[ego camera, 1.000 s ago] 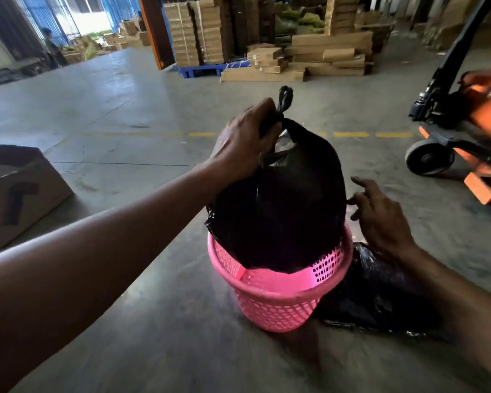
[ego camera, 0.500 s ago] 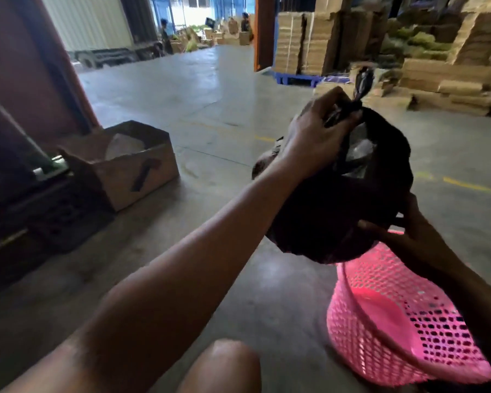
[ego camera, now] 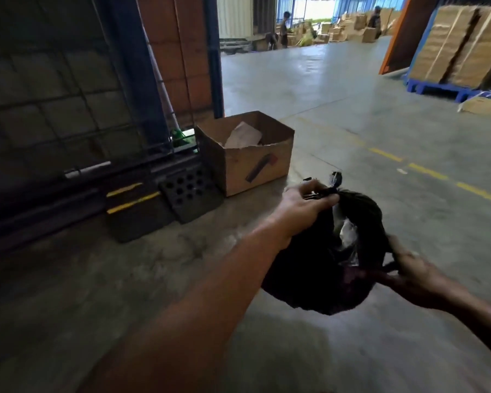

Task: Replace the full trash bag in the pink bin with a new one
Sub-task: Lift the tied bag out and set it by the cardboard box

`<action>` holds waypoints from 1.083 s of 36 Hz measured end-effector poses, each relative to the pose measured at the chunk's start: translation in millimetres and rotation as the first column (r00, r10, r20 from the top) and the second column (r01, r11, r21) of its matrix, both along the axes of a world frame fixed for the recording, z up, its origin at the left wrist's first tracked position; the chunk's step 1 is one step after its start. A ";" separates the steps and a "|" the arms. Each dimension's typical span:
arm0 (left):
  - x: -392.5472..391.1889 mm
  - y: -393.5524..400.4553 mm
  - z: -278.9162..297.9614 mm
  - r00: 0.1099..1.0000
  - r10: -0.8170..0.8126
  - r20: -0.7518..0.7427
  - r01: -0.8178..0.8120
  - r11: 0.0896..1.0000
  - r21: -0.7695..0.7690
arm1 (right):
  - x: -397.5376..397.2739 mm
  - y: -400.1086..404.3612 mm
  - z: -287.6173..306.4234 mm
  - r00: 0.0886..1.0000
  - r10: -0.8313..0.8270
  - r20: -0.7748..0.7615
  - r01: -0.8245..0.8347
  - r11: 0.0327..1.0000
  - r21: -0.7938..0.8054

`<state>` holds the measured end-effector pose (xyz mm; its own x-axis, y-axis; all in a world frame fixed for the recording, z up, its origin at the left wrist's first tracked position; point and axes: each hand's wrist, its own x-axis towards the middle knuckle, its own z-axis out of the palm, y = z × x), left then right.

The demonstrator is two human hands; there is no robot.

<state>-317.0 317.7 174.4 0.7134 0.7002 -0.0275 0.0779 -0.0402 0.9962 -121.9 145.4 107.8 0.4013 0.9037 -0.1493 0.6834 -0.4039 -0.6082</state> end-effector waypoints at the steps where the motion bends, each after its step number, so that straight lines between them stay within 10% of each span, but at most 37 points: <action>1: -9.9 12.1 -4.8 1.000 0.025 0.006 -0.025 1.000 -0.018 | -3.4 15.2 1.0 0.999 0.042 0.012 -0.042 0.999 -0.024; 11: -67.5 116.3 -53.3 0.964 0.264 -0.026 -0.265 0.961 -0.075 | -32.0 164.4 -39.5 0.965 0.258 0.050 -0.252 0.962 -0.101; 25: -98.7 326.4 -126.6 0.801 0.555 -0.224 -0.504 0.828 0.245 | -90.8 397.3 -151.4 0.965 0.253 -0.066 -0.244 0.963 0.117; 31: -95.1 344.9 -192.4 0.593 0.409 -0.694 -0.276 0.913 0.302 | -117.6 452.6 -201.8 0.895 0.428 -0.126 -0.431 0.902 0.005; 39: -103.0 355.7 -248.7 0.503 0.402 -0.765 -0.159 0.913 0.375 | -125.8 486.5 -236.0 0.910 0.405 -0.084 -0.411 0.909 -0.070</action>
<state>-420.0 673.4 -74.4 0.2242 0.9280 -0.2975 0.8917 -0.0722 0.4468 -247.7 631.9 -128.2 -0.0133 0.9694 -0.2450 0.7587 -0.1499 -0.6339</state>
